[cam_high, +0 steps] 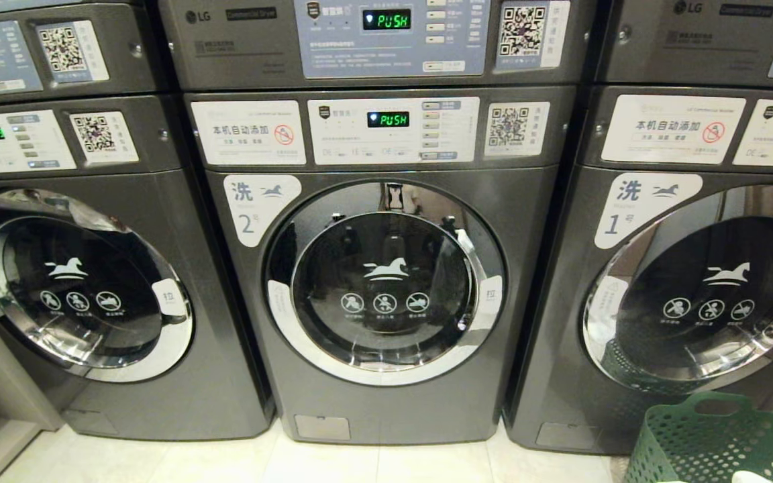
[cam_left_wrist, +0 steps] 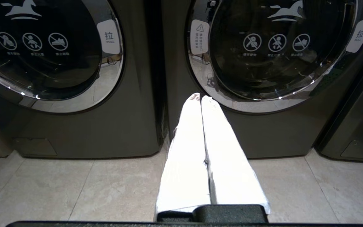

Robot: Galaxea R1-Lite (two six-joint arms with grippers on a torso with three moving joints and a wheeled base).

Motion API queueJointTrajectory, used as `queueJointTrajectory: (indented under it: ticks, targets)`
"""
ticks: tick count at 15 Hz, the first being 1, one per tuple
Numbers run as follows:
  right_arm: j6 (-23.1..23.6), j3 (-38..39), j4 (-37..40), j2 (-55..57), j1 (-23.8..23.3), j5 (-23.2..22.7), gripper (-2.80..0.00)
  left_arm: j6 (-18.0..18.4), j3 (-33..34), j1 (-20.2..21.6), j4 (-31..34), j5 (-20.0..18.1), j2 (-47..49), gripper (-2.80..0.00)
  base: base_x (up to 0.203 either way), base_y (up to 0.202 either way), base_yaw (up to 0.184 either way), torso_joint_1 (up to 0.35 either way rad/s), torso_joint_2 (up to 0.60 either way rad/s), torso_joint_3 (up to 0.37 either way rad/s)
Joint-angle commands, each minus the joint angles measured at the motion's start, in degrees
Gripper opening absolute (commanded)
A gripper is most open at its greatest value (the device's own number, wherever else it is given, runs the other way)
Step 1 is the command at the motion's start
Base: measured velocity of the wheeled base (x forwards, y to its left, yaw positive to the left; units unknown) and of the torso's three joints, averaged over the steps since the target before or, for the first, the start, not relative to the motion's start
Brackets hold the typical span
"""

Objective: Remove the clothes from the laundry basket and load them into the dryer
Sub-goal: Put the clothes in the dryer

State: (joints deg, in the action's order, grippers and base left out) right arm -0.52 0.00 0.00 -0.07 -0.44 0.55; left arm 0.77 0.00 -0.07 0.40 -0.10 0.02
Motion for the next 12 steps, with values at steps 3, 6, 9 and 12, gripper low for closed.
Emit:
queueJointTrajectory:
  ticks: [3, 6, 9, 12]
  targets:
    - [0.0, 0.0, 0.0, 0.1, 0.0, 0.0, -2.80, 0.0, 0.0, 0.0, 0.0, 0.0, 0.0, -2.80, 0.000, 0.195, -0.001, 0.000, 0.00, 0.003]
    - [0.1, 0.0, 0.0, 0.1, 0.0, 0.0, -2.80, 0.0, 0.0, 0.0, 0.0, 0.0, 0.0, -2.80, 0.000, 0.197, -0.003, -0.001, 0.00, 0.000]
    - [0.1, 0.0, 0.0, 0.1, 0.0, 0.0, -2.80, -0.1, 0.0, 0.0, 0.0, 0.0, 0.0, -2.80, 0.000, 0.095, -0.001, 0.001, 0.01, 0.001]
    - [0.1, 0.0, 0.0, 0.1, 0.0, 0.0, -2.80, 0.3, 0.0, 0.0, 0.0, -0.1, 0.0, -2.80, 0.000, 0.000, 0.000, 0.000, 0.00, 0.000]
